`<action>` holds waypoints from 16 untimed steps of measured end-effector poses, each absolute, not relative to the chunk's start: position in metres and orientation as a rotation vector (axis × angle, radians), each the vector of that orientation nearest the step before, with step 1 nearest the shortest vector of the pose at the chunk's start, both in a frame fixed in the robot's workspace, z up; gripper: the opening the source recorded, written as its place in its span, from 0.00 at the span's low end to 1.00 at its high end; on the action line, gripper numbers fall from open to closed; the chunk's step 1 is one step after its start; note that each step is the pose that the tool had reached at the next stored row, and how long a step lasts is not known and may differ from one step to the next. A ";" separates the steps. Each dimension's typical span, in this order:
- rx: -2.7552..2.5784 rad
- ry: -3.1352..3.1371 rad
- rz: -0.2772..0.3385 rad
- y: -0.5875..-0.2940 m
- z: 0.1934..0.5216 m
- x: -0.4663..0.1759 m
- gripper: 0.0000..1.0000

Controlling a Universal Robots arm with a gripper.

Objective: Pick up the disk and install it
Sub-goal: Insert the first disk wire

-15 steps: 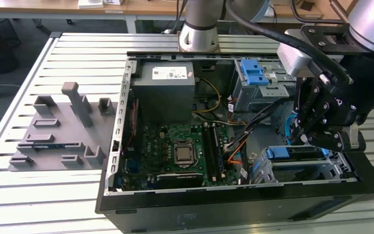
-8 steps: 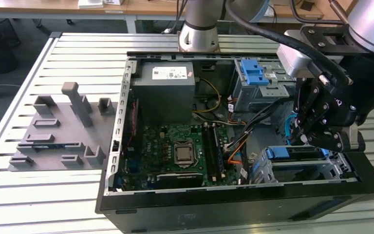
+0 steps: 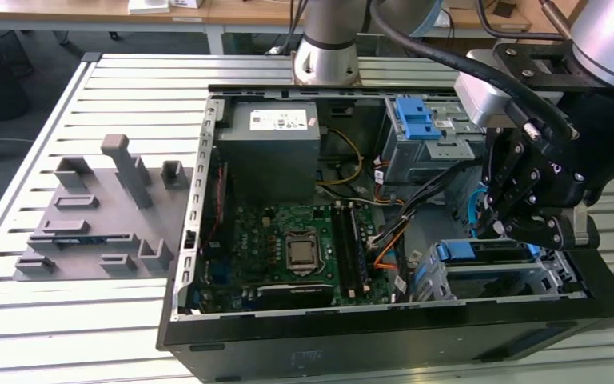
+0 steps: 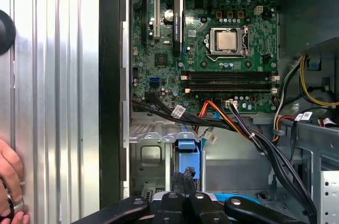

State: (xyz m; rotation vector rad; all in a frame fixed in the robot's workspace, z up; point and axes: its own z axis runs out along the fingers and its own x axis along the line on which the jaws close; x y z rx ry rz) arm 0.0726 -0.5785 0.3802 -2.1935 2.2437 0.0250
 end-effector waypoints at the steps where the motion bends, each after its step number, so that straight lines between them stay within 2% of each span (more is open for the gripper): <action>1: -2.194 2.244 0.025 -0.578 0.380 0.073 0.11; 16: -2.194 2.244 0.025 -0.576 0.380 0.097 0.11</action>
